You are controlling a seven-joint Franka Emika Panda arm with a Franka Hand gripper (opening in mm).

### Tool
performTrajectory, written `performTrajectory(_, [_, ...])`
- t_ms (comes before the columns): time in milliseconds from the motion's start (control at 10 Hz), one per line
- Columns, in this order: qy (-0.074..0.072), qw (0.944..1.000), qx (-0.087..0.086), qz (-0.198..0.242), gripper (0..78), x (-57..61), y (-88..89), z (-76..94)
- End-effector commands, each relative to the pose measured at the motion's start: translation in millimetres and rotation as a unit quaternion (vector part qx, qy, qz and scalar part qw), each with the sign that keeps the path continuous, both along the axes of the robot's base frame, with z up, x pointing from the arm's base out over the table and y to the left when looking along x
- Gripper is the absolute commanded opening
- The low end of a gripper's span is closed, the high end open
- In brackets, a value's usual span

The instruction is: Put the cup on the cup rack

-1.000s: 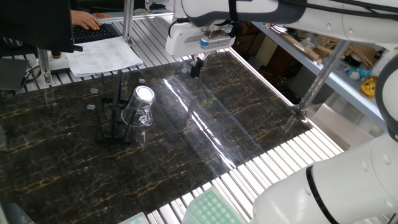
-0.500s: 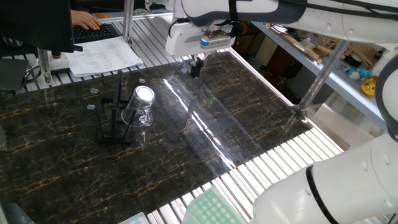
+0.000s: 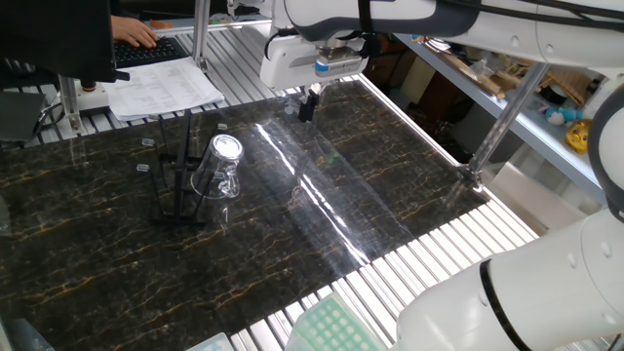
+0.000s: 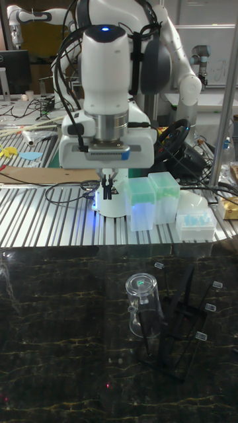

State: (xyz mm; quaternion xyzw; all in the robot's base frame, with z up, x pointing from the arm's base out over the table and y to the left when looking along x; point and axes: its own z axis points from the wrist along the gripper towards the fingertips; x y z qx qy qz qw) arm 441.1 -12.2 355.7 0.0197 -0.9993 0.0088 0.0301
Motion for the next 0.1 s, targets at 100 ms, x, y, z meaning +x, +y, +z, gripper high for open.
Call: performTrajectory(100, [-0.003,1.0000,0.000,0.000,1.1,0.5,0.0,1.2])
